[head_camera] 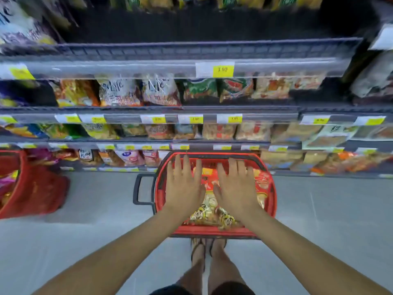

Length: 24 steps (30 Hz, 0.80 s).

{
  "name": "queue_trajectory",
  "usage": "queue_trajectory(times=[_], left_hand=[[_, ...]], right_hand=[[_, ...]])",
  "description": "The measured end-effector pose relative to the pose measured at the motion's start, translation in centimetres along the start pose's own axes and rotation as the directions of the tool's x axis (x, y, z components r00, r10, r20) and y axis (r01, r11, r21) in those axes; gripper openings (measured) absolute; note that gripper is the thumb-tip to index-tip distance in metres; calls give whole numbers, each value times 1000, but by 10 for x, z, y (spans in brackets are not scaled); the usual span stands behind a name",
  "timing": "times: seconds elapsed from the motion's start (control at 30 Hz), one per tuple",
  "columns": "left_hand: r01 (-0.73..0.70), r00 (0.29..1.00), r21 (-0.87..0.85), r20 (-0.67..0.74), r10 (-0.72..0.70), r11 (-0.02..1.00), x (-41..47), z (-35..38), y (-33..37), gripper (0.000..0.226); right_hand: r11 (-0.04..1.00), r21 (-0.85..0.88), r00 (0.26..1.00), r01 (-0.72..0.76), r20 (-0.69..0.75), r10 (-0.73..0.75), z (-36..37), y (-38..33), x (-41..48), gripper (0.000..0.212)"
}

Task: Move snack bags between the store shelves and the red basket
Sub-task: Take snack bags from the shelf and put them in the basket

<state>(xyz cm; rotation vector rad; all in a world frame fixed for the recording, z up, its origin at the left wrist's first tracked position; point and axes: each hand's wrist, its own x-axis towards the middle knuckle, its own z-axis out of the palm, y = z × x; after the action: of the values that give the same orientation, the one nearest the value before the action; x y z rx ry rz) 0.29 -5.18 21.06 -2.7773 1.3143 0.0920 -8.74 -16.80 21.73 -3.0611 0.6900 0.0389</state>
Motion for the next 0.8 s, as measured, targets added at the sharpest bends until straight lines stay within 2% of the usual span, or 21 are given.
queue_trajectory(times=[0.13, 0.23, 0.37, 0.5, 0.7, 0.8], left_hand=[[-110, 989, 10, 96, 108, 994, -7, 58, -4, 64], [-168, 977, -22, 130, 169, 986, -9, 101, -9, 66], [-187, 963, -55, 188, 194, 981, -6, 160, -8, 73], [-189, 940, -110, 268, 213, 976, -1, 218, 2, 76], [-113, 927, -146, 341, 157, 983, 10, 281, 24, 91], [-93, 927, -127, 350, 132, 987, 16, 305, 42, 97]], right_hand=[[992, 4, 986, 125, 114, -125, 61, 2, -5, 55], [974, 7, 965, 227, 131, -226, 106, 15, -9, 56], [970, 18, 954, 243, 174, -242, 165, 32, -12, 62], [982, 7, 951, 191, 248, -186, 226, 44, -9, 69], [996, -34, 957, -83, 275, 89, 297, 88, -16, 71], [987, -64, 943, -148, 292, 160, 321, 111, -27, 75]])
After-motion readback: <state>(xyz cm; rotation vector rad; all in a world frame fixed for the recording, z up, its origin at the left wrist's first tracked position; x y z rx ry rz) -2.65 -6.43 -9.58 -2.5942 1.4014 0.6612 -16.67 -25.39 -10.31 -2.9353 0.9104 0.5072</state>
